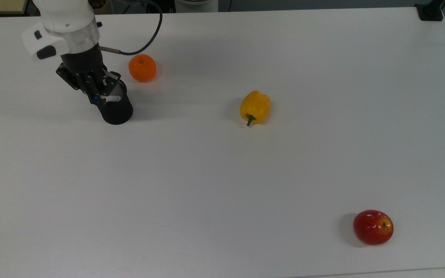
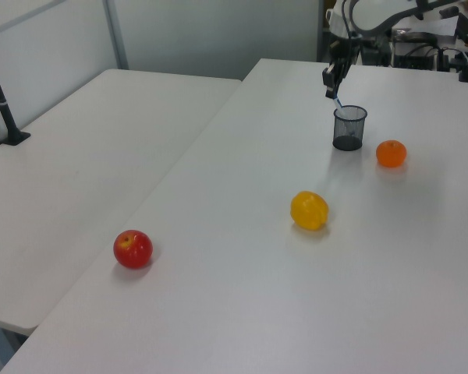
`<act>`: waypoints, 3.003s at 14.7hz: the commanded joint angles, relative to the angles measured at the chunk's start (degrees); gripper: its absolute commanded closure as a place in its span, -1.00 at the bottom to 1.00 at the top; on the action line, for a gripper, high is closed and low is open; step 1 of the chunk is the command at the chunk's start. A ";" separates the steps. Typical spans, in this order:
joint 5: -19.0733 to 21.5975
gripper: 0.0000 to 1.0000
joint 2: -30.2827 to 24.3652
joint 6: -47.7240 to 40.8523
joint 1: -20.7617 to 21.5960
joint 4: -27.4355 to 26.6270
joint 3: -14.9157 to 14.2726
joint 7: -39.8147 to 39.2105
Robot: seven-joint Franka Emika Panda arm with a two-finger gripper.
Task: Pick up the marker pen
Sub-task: 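Lift the marker straight up out of the pen cup, then carry the marker toward the yellow pepper and lower it, then open the gripper to lay the marker on the table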
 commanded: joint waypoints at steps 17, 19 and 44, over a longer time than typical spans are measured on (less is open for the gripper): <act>0.83 0.74 -7.46 -19.03 13.46 3.80 0.16 7.56; 0.91 0.74 -7.38 -20.36 16.19 2.66 0.16 7.65; -0.58 -1.00 -2.27 -17.46 22.27 0.72 0.16 8.00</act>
